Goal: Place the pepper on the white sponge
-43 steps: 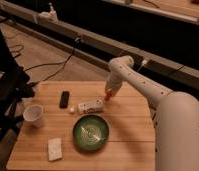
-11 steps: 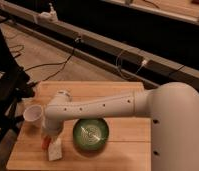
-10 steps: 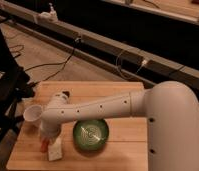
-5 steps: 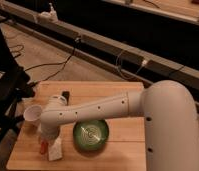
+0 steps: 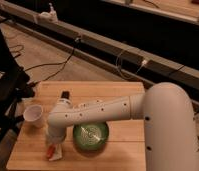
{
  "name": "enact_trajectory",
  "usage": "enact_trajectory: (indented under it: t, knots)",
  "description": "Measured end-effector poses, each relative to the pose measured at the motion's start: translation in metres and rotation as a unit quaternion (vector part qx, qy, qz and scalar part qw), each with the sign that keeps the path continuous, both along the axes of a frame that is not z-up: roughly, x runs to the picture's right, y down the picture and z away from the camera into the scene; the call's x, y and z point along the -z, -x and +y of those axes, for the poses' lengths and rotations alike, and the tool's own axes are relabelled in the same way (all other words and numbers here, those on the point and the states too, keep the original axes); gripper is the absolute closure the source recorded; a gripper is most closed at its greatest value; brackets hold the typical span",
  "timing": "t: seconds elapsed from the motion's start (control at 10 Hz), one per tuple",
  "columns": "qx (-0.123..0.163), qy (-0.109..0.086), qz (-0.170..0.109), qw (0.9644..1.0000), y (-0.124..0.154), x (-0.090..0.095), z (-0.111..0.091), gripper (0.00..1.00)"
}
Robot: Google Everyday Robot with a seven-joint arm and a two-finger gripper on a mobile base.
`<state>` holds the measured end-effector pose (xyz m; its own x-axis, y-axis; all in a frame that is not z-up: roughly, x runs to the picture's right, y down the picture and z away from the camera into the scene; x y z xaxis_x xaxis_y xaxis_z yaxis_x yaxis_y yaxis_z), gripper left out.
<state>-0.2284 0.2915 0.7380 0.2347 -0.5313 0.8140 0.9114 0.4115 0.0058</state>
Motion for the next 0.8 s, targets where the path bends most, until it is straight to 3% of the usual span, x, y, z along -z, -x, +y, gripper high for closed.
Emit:
enact_trajectory:
  t: [0.2,0.6,0.8]
  knots:
    - [-0.007,0.007,0.008,0.9999,-0.0015,-0.0052,0.0035,0.78]
    - [-0.011,0.0,0.018,0.9998,-0.0043,-0.0065,-0.0036,0.38]
    - [-0.011,-0.003,0.02,0.9997,-0.0049,-0.0052,-0.0062,0.24]
